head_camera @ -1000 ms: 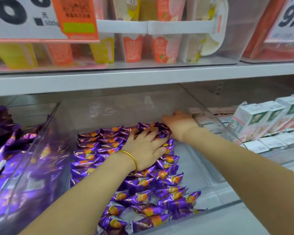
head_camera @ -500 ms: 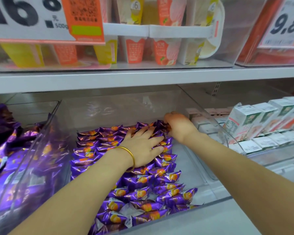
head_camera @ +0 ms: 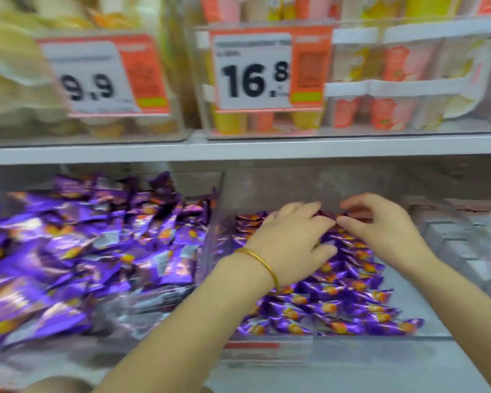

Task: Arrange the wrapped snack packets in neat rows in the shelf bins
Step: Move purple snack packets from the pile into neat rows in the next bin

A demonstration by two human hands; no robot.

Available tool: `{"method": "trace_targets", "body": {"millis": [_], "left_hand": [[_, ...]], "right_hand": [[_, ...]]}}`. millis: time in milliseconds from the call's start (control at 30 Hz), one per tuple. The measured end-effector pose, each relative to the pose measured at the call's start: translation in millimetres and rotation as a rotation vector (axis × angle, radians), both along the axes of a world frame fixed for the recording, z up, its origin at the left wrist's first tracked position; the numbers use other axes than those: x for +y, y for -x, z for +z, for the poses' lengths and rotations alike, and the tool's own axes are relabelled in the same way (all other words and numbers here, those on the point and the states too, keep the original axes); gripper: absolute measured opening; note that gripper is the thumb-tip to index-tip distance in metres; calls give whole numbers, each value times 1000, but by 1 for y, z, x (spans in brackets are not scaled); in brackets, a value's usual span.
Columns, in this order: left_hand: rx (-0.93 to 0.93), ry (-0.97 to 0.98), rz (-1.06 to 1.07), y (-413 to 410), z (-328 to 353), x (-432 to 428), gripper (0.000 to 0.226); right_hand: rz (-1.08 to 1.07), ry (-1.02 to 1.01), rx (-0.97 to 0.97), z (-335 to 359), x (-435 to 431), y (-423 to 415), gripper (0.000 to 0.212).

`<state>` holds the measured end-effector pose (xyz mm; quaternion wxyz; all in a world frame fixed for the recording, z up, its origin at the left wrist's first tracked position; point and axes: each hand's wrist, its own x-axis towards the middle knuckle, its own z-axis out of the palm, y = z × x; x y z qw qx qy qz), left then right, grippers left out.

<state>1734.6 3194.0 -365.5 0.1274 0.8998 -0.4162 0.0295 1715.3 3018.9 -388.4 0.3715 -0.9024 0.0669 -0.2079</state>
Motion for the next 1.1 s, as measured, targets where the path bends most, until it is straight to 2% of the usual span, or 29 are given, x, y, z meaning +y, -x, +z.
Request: {"method": "trace_targets", "body": {"millis": [133,233,333,400,467,567,633,767,867,933,1100], "left_hand": [[-83,402,47,17,16,70,36],[-162,589,286,4,15,123,27],[-16,443,502,-10,12,165,29],[124,298,491,-13,6,179,35],[239,123,474,-11,-1,178,56],[251,-156,481,-13,-14,164,80],[231,-206,446,-16,-17,158,86],[230,-199,345,-15,-27,157,82],[96,-127,344,-5,-33,156,67],[81,-24,339,-4,-34,157,55],[189,334,297,-11,-24,175,36]], "right_hand": [[214,-223,-70,20,70,16,21],[332,-369,-107,32,118,16,25],[349,-456,-144,37,154,10,30],[311,-486,-143,36,170,3,32],[273,-468,-147,34,182,-6,33],[231,-393,-135,40,191,-21,30],[192,-387,-131,41,192,-28,29],[92,-503,-184,25,193,-20,34],[99,-484,-187,23,193,-11,33],[121,-468,-187,25,193,-6,30],[142,-423,-145,24,191,3,28]]}}
